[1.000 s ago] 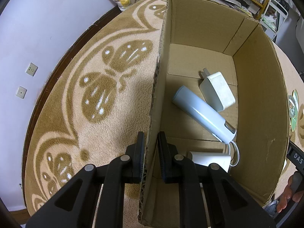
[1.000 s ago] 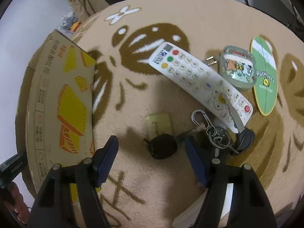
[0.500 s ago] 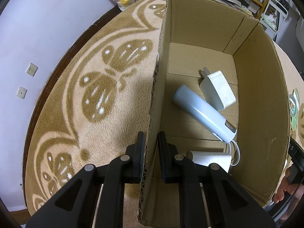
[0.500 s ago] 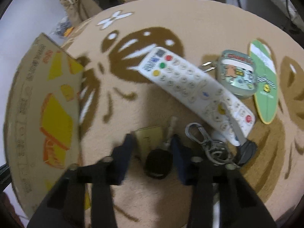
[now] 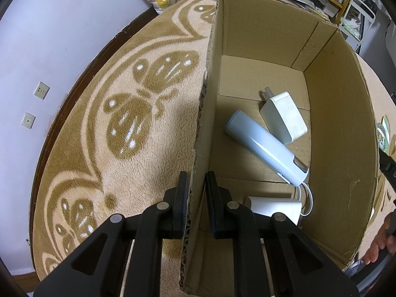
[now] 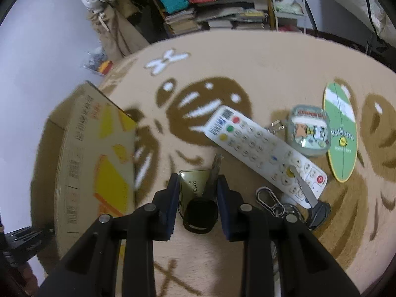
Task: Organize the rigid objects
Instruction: 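Grasp the small tag and black key with the right gripper, then carry the tag into the box and open the right gripper, then return the right gripper to the key ring beside the remote, then grasp the key ring with the black car key in the right gripper, then carry the key ring into the box and release it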
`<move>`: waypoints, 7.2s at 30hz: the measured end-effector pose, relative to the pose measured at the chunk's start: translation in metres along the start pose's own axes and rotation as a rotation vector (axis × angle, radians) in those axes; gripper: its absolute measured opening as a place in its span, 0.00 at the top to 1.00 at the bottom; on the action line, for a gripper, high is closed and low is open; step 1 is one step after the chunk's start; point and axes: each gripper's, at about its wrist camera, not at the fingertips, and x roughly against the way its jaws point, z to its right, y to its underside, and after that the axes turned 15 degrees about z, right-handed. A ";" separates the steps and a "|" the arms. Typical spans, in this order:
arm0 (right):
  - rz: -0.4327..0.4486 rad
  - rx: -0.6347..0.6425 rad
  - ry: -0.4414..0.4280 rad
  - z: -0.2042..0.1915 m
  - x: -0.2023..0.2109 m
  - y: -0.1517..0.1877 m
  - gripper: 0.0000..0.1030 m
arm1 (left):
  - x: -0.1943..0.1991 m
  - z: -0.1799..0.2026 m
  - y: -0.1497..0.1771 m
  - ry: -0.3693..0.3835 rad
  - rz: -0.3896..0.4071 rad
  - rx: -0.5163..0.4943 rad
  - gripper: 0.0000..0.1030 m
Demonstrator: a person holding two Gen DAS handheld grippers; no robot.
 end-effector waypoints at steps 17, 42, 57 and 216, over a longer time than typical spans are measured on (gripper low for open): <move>0.248 0.081 -0.281 -0.067 0.064 -0.022 0.70 | 0.001 0.001 -0.001 -0.002 0.001 -0.008 0.87; 0.187 0.188 -0.367 -0.115 0.046 0.010 0.69 | 0.002 0.004 0.001 -0.001 0.004 -0.017 0.89; 0.269 0.235 -0.277 -0.110 0.065 0.002 0.28 | 0.001 0.004 0.000 0.000 0.003 -0.015 0.88; 0.260 0.259 -0.026 -0.076 0.086 0.012 0.02 | 0.007 0.002 0.002 0.019 0.011 -0.008 0.89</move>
